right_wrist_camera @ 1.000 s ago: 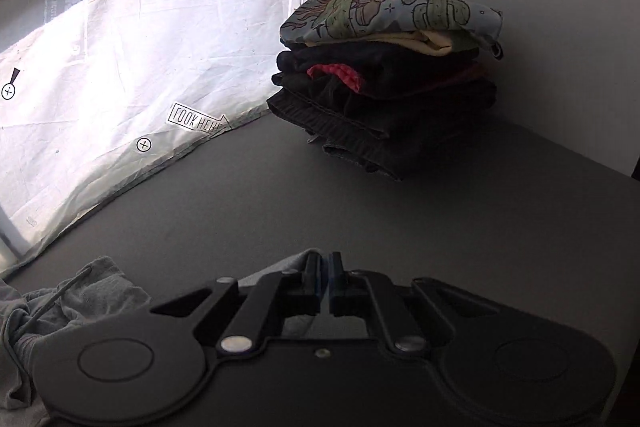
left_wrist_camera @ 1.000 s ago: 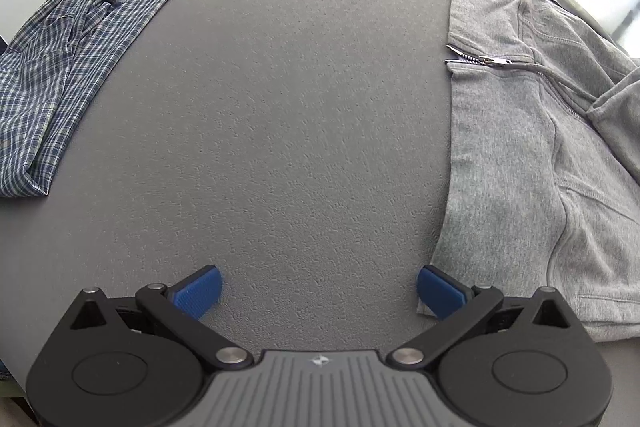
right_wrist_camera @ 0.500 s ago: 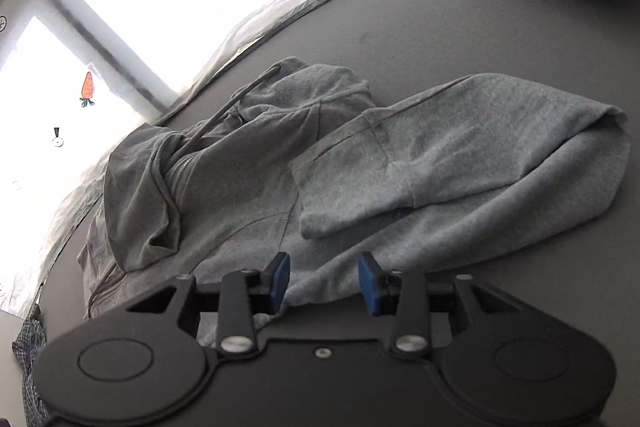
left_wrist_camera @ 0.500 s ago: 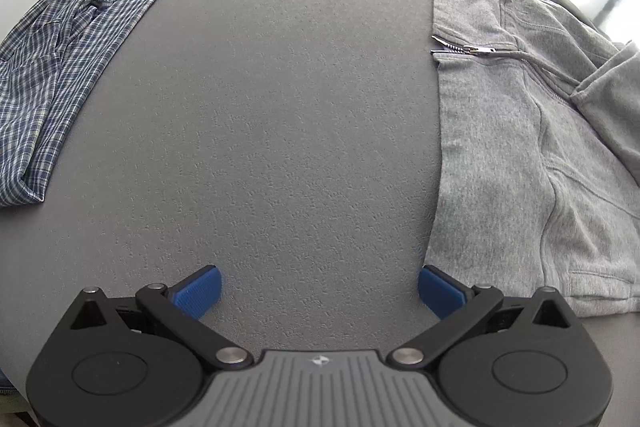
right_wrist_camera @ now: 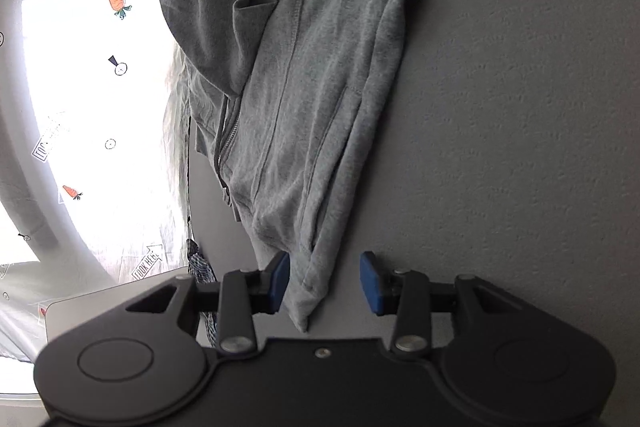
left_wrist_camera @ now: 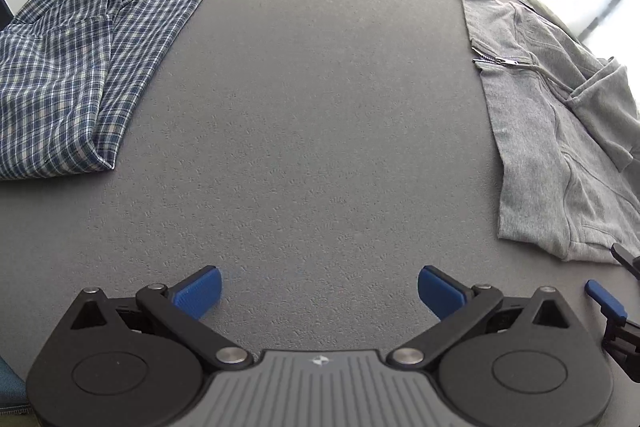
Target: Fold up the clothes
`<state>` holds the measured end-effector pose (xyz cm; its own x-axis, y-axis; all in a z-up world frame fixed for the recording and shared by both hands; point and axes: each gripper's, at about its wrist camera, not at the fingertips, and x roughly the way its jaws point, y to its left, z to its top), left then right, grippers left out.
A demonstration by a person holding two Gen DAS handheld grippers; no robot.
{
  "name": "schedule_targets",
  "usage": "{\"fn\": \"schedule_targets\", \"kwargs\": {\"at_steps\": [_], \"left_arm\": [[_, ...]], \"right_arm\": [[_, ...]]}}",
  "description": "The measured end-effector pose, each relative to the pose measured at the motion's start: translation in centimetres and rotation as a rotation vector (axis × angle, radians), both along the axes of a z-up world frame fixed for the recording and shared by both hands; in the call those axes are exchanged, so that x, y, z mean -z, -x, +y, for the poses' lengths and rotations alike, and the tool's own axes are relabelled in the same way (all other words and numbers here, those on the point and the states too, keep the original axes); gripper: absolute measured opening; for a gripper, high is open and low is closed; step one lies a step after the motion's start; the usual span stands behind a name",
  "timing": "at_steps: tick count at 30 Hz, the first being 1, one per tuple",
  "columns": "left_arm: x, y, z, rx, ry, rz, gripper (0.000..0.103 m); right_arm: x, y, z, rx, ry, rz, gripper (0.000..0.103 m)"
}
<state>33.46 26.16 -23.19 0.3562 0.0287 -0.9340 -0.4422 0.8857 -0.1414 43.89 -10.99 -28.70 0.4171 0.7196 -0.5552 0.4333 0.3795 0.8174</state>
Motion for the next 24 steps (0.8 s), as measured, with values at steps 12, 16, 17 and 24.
{"fn": "schedule_targets", "kwargs": {"at_steps": [12, 16, 17, 24], "left_arm": [[0.6, 1.2, -0.1, 0.162, -0.042, 0.017, 0.103], [0.7, 0.7, -0.1, 0.130, -0.042, 0.018, 0.103], [0.7, 0.7, -0.1, 0.119, -0.043, 0.019, 0.103], [0.8, 0.9, -0.9, 0.056, -0.093, 0.015, 0.103]], "right_arm": [[-1.5, -2.1, 7.8, 0.038, 0.101, -0.083, 0.063], [-1.6, -2.4, 8.4, 0.005, 0.149, -0.087, 0.047], [-1.5, -2.4, 8.5, -0.004, 0.160, -0.086, 0.028], [-2.7, -1.4, 6.9, -0.014, 0.205, -0.140, 0.006]]}}
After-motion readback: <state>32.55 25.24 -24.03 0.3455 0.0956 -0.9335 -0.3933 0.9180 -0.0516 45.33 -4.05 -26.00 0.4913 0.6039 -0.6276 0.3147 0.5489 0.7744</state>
